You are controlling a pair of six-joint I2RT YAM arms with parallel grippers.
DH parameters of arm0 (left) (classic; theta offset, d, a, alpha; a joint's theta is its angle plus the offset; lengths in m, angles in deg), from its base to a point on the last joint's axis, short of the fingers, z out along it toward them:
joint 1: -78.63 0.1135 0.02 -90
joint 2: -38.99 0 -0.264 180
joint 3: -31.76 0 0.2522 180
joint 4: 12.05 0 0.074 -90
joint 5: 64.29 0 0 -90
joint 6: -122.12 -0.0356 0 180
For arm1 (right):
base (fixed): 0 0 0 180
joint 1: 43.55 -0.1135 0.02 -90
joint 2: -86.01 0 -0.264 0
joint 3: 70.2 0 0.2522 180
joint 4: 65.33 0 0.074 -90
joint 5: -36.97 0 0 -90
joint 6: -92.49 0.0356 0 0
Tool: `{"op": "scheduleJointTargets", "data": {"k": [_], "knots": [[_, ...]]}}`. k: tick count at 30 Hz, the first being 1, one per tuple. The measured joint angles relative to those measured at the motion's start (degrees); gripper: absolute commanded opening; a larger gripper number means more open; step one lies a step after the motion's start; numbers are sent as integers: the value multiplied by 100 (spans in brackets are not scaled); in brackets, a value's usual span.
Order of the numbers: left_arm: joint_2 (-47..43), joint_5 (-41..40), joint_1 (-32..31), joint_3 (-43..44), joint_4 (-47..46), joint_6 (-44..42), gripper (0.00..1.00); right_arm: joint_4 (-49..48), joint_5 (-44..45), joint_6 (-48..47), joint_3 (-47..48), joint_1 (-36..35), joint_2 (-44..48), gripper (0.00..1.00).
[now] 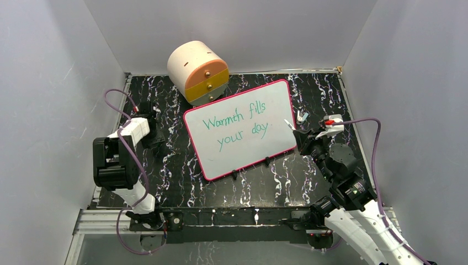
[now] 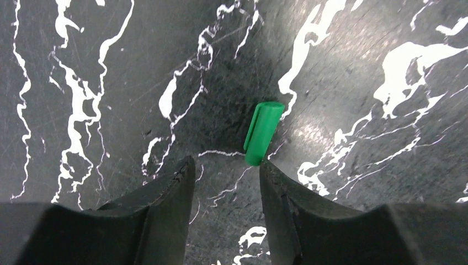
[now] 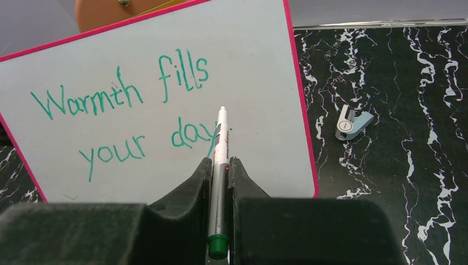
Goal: Write a sentence on the whiteboard
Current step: Close the whiteboard marker at the center of the board.
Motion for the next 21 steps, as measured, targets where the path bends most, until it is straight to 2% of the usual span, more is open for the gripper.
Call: {"op": "scheduleJointTargets", "data": {"k": [8,12,17,21], "knots": [[306,413,103,341,-179,-66,42,0,0,0,0,0,-24,0],[466,553,129,422,-223,-107,38,0,0,0,0,0,-35,0],[627,616,199,546,-199,-173,30,0,2,0,0,0,-55,0],[732,737,225,656,-190,-210,19,0,4,0,0,0,-59,0]]}}
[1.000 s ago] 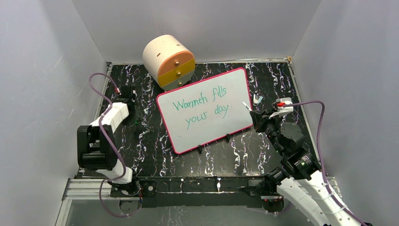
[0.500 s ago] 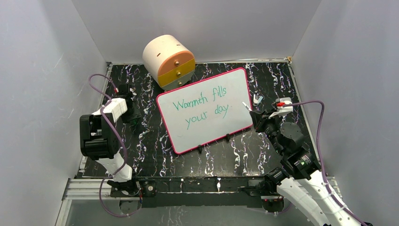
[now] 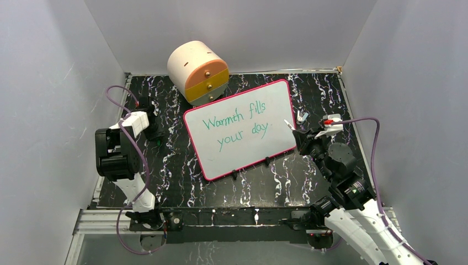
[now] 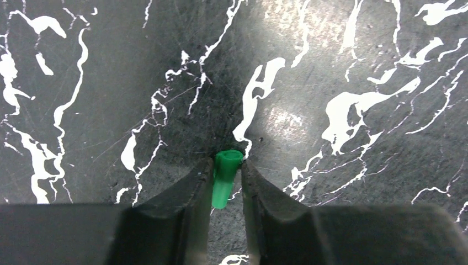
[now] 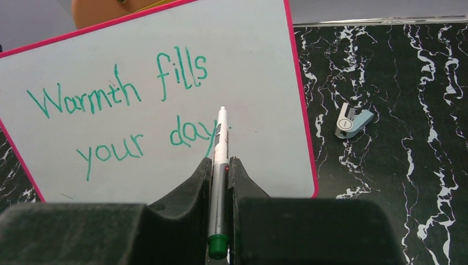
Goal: Write a sentence on the whiteboard
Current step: Close the whiteboard marker at the center of the board.
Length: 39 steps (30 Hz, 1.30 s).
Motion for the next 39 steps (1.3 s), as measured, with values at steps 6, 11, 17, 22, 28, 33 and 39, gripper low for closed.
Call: {"op": "scheduleJointTargets", "data": {"k": [6,11,17,22,28,33,39], "knots": [[63,142,0,74,37,-46,4,2,-28,0,0,0,0,0],[-17,240,2,4,9,-2,0,2,-205,2,4,0,-37,0],[-647,614,26,-511,33,293,0,-17,-612,-4,24,0,-258,0],[-1779,962,26,-990,-57,678,0,-269,-1182,-48,24,0,-461,0],[-3565,1285,26,-1482,-315,1320,0,-920,-2013,-133,20,0,-654,0],[-4756,1613,26,-1576,-452,1867,0,-1589,-2592,-125,-26,-2,-710,0],[-5158,2245,-31,-1451,-538,2459,0,-2369,-2975,0,-332,-2,-745,0]]}}
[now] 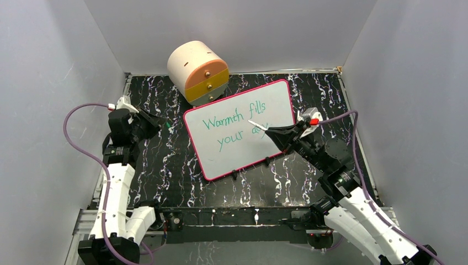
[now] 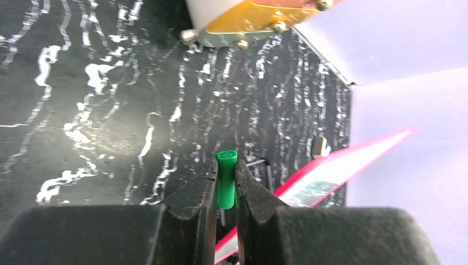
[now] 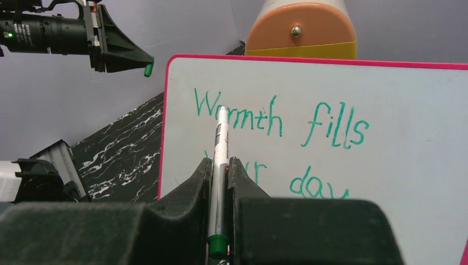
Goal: Write a sentence on the whiteboard
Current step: Close the whiteboard marker at the center of the board.
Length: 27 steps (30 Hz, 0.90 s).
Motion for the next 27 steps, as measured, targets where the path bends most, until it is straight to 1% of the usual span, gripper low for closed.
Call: {"op": "scheduleJointTargets", "data": {"k": [5,7,11,14,18,22,27], "knots": [[-26,271,-232,138,-153,562,0,-544,-184,105,-66,-7,-275,0],[-74,181,-544,140,-306,804,0,-833,-232,162,-90,-37,-428,0],[-323,-181,-1370,140,-651,1248,0,-1246,-240,205,-142,-170,-743,0],[-527,-354,-1591,138,-911,1574,0,-1499,-179,186,-142,-380,-933,0],[-645,-616,-1832,31,-1462,2085,0,-1974,205,-44,-142,-1064,-1180,0],[-595,-949,-2293,-52,-1792,2406,0,-2588,852,-560,-186,-1947,-1547,0],[-400,-1366,-2855,-70,-2240,2658,0,-3460,1613,-1250,-313,-2653,-2052,0]]}}
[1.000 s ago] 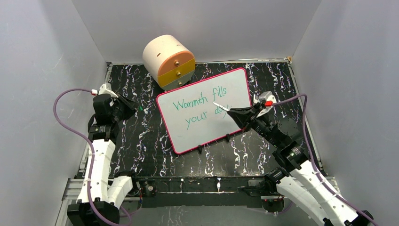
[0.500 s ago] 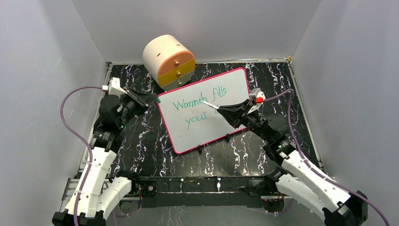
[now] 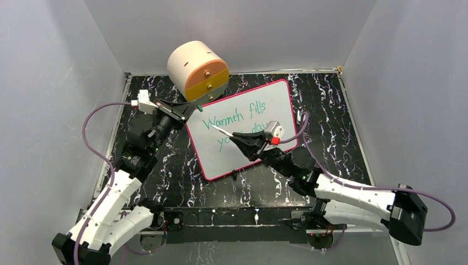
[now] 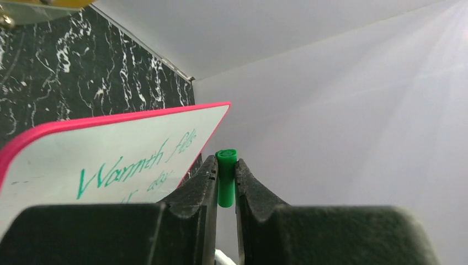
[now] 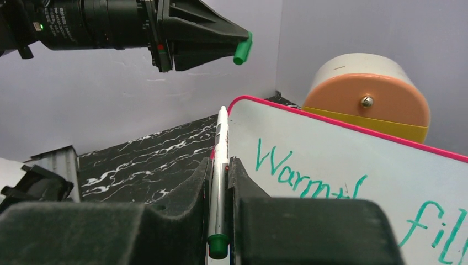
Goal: Write a sentence on the whiteboard
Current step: Close the whiteboard marker at the center of the board.
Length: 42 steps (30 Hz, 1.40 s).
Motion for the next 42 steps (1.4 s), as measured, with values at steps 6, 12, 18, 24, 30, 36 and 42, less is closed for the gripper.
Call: {"op": "scheduleJointTargets", "data": {"k": [6,12,18,24,30,36,42], "knots": [[341,-485,-612,-328,-566,245,0,-1003,726,-754,-149,-378,-496,0],[435,-767,-791,-402,-815,393,0,-1696,1215,-1231,-240,-514,-732,0],[431,-887,-861,-411,-979,479,0,-2020,1414,-1394,-245,-540,-881,0],[442,-890,-922,-411,-1091,498,0,-2094,1429,-1449,-245,-540,-975,0],[474,-872,-946,-411,-1132,509,0,-2122,1434,-1456,-245,-540,-1040,0],[479,-835,-979,-411,-1137,538,0,-2155,1451,-1458,-245,-540,-1040,0],[514,-785,-1003,-411,-1217,540,0,-2157,1471,-1462,-245,-540,-1051,0]]}}
